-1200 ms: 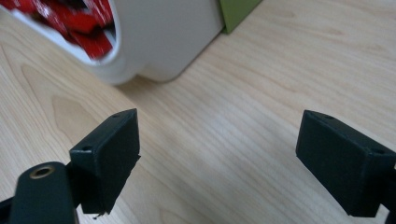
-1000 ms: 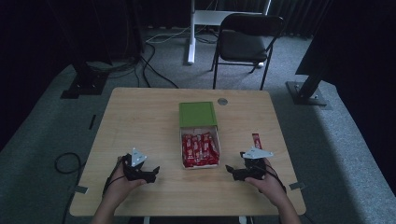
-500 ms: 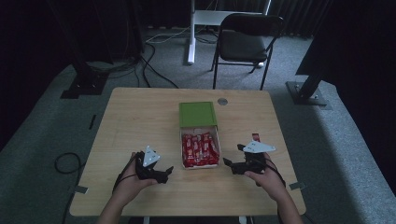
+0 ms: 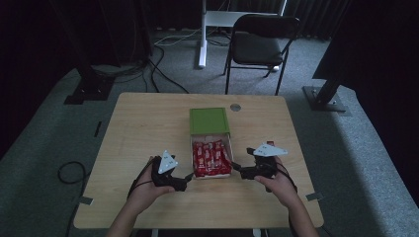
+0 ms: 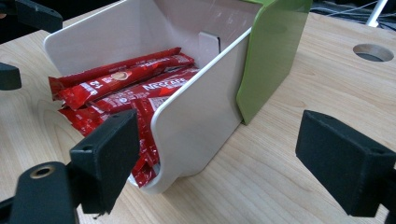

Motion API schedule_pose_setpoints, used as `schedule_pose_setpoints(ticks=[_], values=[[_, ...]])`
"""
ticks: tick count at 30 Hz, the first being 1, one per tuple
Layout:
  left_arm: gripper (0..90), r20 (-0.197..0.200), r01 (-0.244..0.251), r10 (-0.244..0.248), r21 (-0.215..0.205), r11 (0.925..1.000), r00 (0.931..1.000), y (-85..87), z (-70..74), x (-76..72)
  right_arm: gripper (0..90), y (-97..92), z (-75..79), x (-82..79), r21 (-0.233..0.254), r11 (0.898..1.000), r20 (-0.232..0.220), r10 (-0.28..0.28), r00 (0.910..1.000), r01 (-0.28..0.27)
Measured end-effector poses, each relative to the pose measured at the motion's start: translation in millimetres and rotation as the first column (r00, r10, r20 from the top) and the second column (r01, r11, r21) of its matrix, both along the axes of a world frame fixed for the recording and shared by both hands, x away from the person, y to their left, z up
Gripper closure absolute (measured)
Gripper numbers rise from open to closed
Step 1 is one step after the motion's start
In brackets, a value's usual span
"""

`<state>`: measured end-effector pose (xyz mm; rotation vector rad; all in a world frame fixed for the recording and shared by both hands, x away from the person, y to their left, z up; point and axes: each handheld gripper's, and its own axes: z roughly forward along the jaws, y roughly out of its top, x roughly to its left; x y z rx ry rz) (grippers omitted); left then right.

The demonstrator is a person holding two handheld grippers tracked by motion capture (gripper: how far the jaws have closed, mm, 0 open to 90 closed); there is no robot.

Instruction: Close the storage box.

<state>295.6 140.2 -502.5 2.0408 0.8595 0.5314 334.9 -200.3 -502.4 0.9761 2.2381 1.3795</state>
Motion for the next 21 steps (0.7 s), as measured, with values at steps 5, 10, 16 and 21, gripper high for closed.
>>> schedule_pose_setpoints(ticks=[5, 10, 16, 21], values=[[8.4, 0.011, 0.002, -0.002, 0.008, 1.0000, 0.9999, -4.5, 0.0, 3.7, 13.6, 0.4, -2.3, 3.0, -0.001, 1.000, -0.006, -0.004, 1.0000, 0.004], [8.4, 0.019, -0.003, 0.003, 0.001, 1.0000, 0.9998, -7.4, 0.2, 8.9, 13.6, 0.5, -5.6, 4.6, -0.001, 1.000, -0.014, -0.011, 0.9998, 0.011], [8.4, 0.023, -0.007, 0.007, -0.002, 1.0000, 0.9997, -6.8, 0.6, 16.6, 13.4, 1.4, -6.4, 5.5, -0.008, 1.000, -0.006, -0.014, 0.9999, 0.014], [8.4, 0.034, -0.024, 0.023, 0.014, 0.9996, 0.9991, -5.2, 3.2, 20.9, 13.0, 1.5, -6.4, 6.0, -0.010, 1.000, -0.006, -0.012, 0.9999, 0.012]])
